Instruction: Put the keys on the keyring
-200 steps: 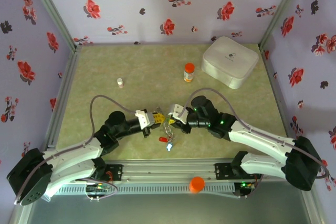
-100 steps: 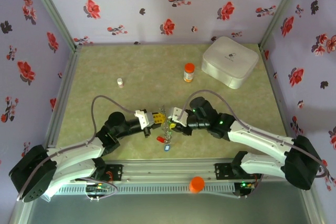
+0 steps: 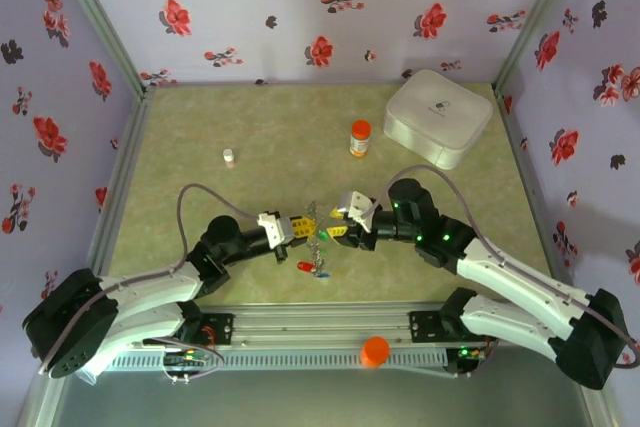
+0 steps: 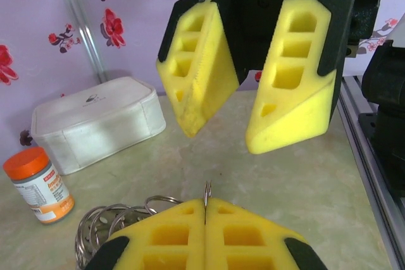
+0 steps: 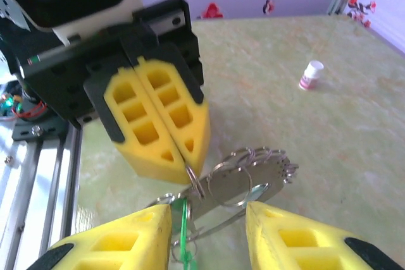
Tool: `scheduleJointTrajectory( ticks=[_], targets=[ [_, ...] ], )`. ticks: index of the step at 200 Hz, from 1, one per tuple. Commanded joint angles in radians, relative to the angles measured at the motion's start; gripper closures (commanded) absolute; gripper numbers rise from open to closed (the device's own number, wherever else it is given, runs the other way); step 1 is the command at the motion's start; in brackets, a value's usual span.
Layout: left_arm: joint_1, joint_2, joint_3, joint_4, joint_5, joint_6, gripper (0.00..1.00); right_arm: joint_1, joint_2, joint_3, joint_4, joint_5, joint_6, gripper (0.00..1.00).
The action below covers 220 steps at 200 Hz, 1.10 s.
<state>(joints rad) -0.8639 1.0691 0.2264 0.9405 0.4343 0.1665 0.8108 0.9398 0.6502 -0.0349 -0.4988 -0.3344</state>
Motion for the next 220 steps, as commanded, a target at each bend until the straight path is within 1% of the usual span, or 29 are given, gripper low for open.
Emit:
scheduleJointTrajectory(
  ticks=[1,65,94,154,220],
  targets=[
    [0.006,0.004,-0.004,0.110,0.032,0.011,1.00,-0.007,0.016,-0.018,0.110,-0.058,0.071,0.65],
    [0.006,0.011,-0.002,0.122,0.070,-0.003,1.00,-0.009,0.073,-0.012,0.093,-0.091,0.063,0.68],
    [0.007,0.004,-0.001,0.121,0.075,-0.004,1.00,-0.009,0.089,-0.003,0.069,-0.098,0.049,0.72],
    [0.008,0.005,0.006,0.122,0.093,-0.007,1.00,-0.009,0.101,0.005,0.052,-0.111,0.025,0.79],
    [0.008,0.013,0.013,0.121,0.104,-0.011,1.00,-0.010,0.103,0.011,0.032,-0.107,0.007,0.83]
  ],
)
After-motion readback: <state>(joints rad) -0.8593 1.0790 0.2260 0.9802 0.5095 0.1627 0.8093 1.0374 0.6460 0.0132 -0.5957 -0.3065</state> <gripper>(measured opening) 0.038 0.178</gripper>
